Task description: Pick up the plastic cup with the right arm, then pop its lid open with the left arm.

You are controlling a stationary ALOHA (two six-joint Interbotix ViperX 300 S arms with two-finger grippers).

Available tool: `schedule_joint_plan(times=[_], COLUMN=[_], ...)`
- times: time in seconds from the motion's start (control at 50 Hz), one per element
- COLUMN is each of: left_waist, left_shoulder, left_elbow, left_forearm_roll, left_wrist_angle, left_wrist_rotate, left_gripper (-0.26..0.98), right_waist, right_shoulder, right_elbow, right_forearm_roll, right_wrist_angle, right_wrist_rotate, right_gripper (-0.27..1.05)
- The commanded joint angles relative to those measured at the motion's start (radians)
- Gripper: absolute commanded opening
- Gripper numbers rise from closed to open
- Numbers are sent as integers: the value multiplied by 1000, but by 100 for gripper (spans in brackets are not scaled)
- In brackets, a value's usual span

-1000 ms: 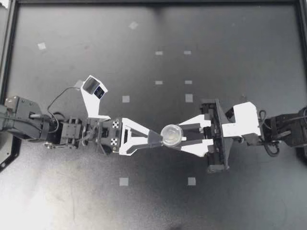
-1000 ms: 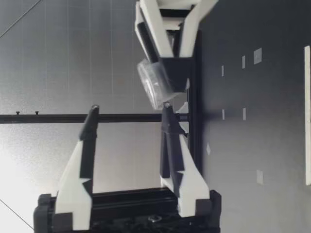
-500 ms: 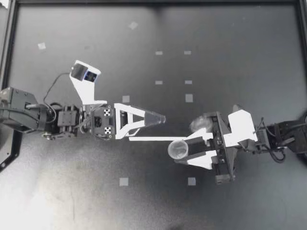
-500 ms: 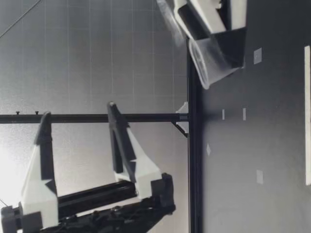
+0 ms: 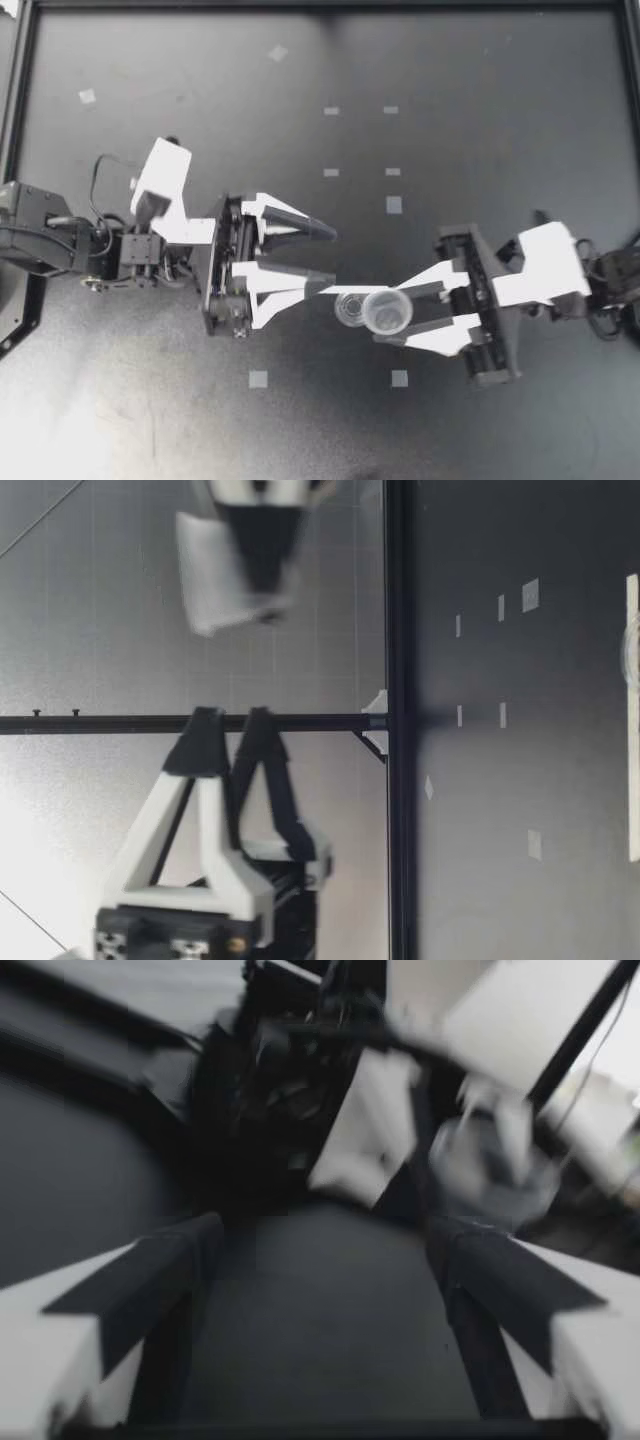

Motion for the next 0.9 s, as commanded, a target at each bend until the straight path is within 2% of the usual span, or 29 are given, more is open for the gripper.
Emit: schedule_joint_plan(times=[0.0, 0.2, 0.88], left_waist=[0, -2, -2], left_shoulder=[-43, -75, -67], left_elbow=[-11, -20, -21], left_forearm_roll=[3, 3, 5], left_wrist_angle=[3, 5, 5], left_wrist_rotate=[106, 259, 268], left_gripper=[75, 75, 75], right_waist=[5, -9, -40], right_shoulder=[-51, -54, -48], right_elbow=[-3, 5, 5], right_forearm_roll=[9, 37, 41], right_wrist_angle=[-3, -5, -3], right_wrist_rotate=[-28, -81, -84], right_gripper=[32, 32, 32])
